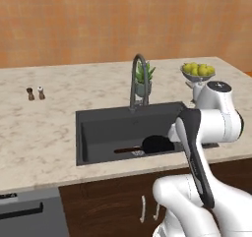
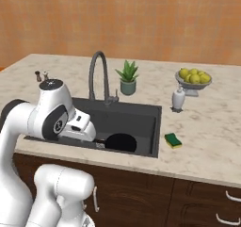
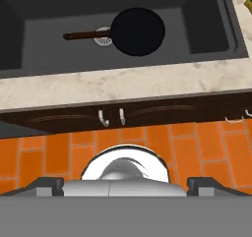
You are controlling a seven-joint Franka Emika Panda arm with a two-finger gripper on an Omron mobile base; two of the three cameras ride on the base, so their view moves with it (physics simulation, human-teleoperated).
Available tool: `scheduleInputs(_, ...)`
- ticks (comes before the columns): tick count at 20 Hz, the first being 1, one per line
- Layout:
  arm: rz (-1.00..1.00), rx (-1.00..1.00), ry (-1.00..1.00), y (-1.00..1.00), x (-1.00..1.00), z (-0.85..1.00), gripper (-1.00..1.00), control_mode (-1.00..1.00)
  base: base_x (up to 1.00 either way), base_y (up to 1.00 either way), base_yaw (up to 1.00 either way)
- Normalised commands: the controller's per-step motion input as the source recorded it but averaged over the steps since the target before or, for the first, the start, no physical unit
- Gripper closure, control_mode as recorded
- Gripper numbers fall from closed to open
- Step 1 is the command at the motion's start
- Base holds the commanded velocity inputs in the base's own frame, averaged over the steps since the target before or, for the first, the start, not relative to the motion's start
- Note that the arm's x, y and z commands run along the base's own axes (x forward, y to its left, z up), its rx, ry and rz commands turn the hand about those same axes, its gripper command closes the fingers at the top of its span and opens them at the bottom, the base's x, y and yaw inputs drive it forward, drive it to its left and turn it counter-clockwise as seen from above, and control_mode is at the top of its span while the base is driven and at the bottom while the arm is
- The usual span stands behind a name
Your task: Pick the pan and sponge and place them into the sink. Then turn on the water.
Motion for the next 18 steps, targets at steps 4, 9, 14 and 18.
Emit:
scheduleInputs(4,0.0,0.0,0.0,0.0,0.0,0.0,-1.0,1.0,-0.09,-0.77,0.0)
scheduleInputs(9,0.0,0.0,0.0,0.0,0.0,0.0,-1.0,1.0,0.0,-0.56,0.0)
scheduleInputs(14,0.0,0.0,0.0,0.0,0.0,0.0,-1.0,1.0,0.17,-0.14,0.0)
scheduleInputs(18,0.0,0.0,0.0,0.0,0.0,0.0,-1.0,1.0,0.37,0.02,0.0)
